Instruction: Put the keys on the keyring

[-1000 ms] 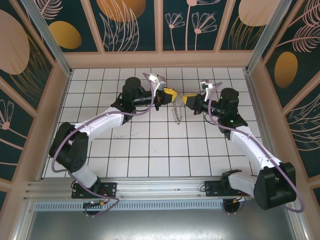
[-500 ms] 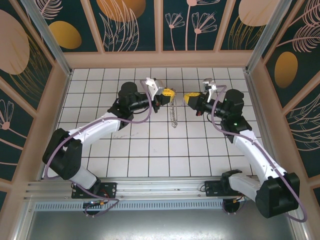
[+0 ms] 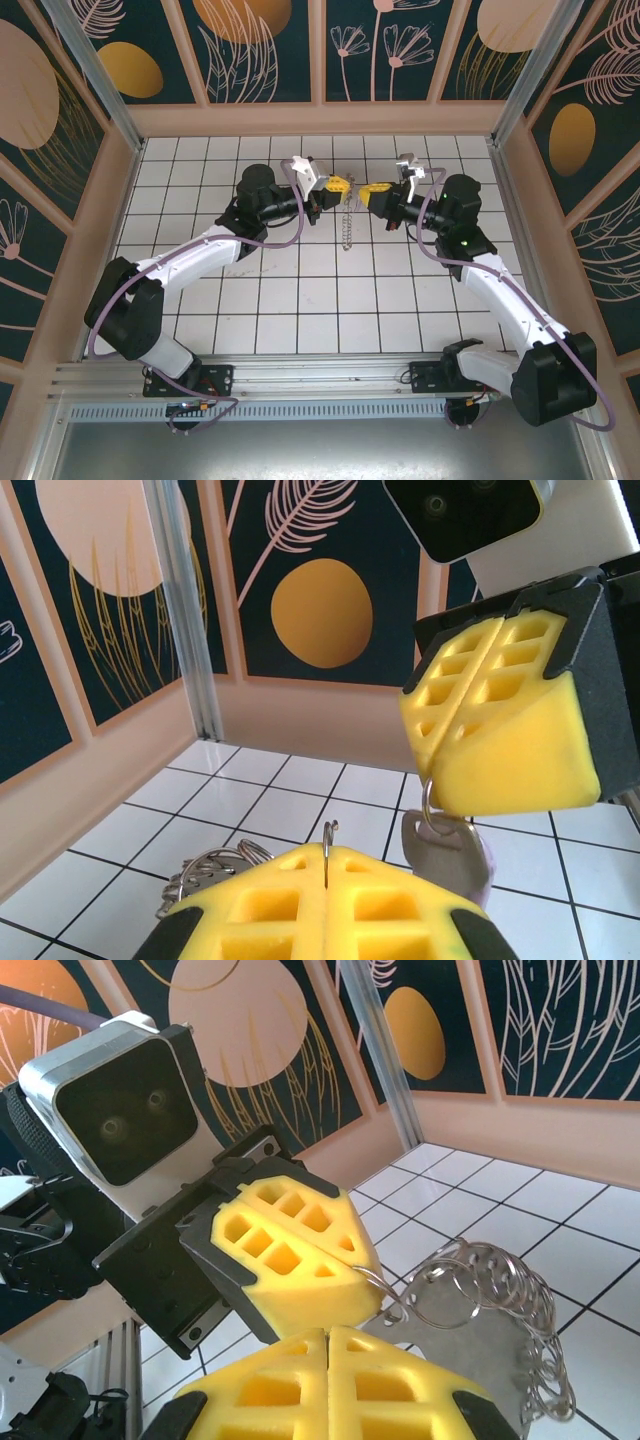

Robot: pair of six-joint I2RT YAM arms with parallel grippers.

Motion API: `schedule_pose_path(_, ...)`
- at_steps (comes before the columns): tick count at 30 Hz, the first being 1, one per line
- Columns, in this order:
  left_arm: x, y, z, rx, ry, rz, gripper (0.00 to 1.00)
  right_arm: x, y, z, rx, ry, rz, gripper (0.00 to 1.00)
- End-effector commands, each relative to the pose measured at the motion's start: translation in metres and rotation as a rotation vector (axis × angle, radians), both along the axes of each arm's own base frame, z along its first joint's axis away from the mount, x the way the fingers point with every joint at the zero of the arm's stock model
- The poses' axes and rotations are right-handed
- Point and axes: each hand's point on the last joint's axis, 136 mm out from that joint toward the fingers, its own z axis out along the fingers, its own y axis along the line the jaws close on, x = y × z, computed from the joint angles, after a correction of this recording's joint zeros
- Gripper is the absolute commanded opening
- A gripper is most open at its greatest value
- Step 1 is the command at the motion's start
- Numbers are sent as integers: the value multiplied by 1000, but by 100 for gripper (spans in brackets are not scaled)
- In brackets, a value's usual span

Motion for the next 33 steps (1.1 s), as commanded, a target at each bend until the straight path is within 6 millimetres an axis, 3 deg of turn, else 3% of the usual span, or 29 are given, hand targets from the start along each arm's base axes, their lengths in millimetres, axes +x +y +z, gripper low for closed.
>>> schedule_pose_path(1,-7,-2,32,-47,-81,-22,0,-4,6,28,28,-97,37,0)
schedule_pose_path(15,-10,-5,32,-45,-73,-46,0,2,12,32,28,-106,39,0)
schedule_pose_path(33,-20,-3,39,-55,-89,-75,0,24,2,13,11,-63,-35,0)
